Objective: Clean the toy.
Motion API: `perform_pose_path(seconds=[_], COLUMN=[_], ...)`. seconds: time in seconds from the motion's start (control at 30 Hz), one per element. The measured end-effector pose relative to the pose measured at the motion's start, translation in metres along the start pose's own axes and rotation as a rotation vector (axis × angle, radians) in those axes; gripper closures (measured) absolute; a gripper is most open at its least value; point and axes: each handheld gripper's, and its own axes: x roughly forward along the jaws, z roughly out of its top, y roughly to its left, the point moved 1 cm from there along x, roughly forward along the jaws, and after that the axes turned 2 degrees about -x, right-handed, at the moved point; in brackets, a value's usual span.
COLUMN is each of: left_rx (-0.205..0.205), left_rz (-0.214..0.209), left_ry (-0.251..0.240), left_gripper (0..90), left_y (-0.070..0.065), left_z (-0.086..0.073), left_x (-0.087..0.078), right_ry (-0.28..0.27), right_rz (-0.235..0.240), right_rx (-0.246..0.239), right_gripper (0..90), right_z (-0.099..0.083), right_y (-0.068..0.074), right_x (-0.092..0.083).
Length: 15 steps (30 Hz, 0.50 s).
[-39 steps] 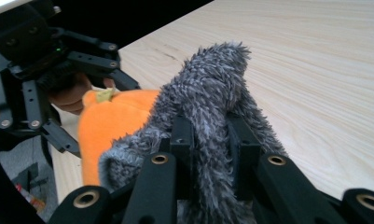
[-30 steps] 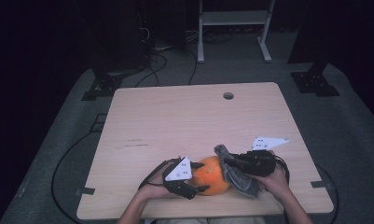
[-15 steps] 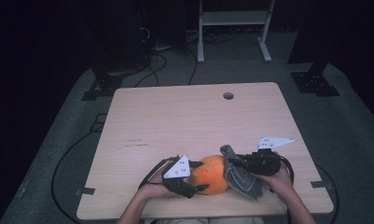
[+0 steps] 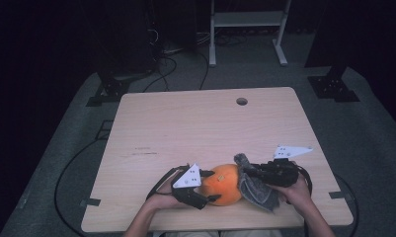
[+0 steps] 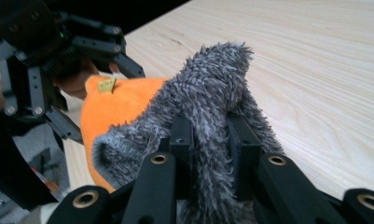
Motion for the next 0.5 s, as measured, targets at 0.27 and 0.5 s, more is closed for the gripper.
perform_pose_path(seconds=[0.27,0.5], left_rx=[-0.071,-0.114], left_rz=[0.024,0.040], left_ry=[-0.009,-0.019], left_gripper=[26.4,26.5], left_y=[0.009,0.015], left_z=[-0.003,-0.004], left_x=[-0.004,-0.004], right_ry=[0.058,0.002], right_rz=[-0.080,-0.006], right_rx=[0.033,-0.047], right_gripper=[74.2,73.3], right_z=[-0.009,0.003], right_y=[-0.011,0.010], right_x=[0.001,0.003])
